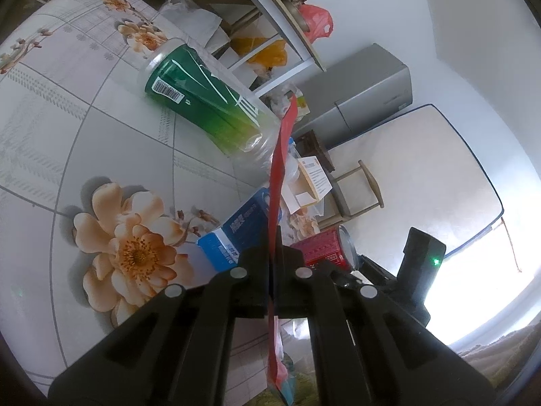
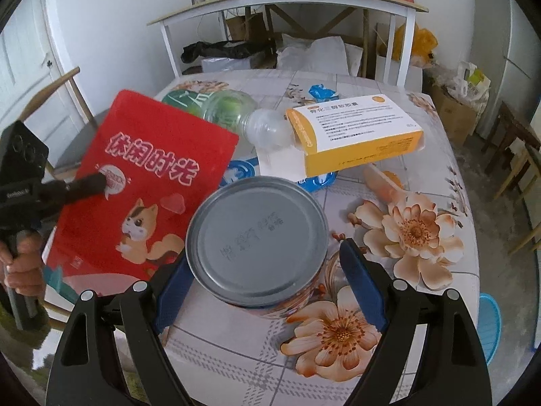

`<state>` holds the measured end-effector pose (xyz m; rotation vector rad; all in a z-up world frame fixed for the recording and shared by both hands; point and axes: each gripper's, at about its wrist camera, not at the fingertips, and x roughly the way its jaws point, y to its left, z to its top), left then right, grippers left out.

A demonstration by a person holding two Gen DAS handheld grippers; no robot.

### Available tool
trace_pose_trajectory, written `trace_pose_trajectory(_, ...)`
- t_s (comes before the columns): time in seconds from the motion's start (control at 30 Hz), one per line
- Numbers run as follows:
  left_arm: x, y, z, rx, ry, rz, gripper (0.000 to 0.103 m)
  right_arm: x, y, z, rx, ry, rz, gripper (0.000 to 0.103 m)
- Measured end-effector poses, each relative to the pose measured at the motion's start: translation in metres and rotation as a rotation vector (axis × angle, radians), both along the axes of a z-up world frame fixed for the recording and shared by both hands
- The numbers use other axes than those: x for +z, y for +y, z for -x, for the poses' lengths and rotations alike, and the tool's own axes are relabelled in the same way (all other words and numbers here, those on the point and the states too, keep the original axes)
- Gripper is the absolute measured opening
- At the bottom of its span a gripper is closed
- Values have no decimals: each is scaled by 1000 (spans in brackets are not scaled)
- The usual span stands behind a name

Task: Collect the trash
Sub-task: 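Carry red snack bag and tin can over blue basket with both tools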

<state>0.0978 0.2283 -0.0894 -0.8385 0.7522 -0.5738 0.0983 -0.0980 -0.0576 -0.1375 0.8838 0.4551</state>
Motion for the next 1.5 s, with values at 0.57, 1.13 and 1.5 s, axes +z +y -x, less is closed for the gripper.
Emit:
trace_pose_trajectory(0.57,11,0,8,-5,-52,36,0,4,-1,3,-40,-27,27,65)
trace_pose_trajectory(1.13,23,3,26,-17,-106,90,0,26,-3,16,-60,-86,14,64)
trace_pose_trajectory(1.5,39,-3,37,-27,-143,105,0,50,-19,28,-82,-137,-54,64)
